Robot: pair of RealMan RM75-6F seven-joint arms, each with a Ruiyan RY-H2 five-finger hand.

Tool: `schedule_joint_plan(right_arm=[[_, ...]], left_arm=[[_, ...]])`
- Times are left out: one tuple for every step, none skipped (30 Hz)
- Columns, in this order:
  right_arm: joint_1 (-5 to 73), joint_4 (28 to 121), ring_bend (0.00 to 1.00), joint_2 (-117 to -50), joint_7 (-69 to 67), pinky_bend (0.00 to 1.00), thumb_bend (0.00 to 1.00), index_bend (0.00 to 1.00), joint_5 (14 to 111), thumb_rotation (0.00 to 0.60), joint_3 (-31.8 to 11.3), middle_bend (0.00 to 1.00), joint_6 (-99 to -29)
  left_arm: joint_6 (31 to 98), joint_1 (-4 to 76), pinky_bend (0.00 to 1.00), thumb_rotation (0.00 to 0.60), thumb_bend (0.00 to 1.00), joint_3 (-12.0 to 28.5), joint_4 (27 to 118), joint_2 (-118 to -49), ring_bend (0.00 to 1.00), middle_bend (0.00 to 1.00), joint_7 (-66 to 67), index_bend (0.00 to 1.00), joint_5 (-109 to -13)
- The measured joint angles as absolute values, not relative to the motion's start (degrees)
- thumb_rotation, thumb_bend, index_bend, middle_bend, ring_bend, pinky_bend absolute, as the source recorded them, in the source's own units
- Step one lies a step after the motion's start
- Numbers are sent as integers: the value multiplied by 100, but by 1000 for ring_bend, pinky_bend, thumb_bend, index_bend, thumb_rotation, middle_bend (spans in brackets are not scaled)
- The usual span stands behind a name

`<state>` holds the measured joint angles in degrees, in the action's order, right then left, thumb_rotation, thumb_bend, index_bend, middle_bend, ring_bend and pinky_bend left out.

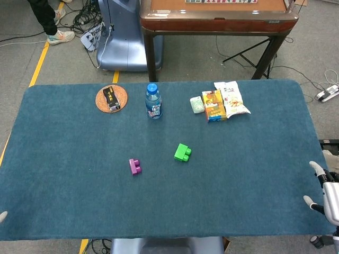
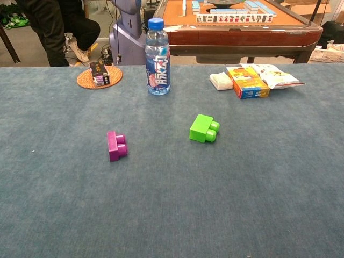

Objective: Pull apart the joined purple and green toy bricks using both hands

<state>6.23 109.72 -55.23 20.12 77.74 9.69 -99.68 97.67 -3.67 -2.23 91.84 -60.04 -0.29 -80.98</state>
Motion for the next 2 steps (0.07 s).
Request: schedule_joint_plan(right_arm=[[614, 10991, 336, -5513, 2030, 428, 0, 193, 7788, 600, 937, 364, -9941], [606, 11004, 336, -5508, 2047, 428, 0, 193, 7803, 600, 908, 364, -9910]], left_arm=[[9755, -374, 504, 600, 0, -214, 9169, -6018, 311, 325, -26, 248, -8100], [9744, -386, 504, 600, 0, -203, 9149, -6038, 311, 325, -20, 247, -8111]])
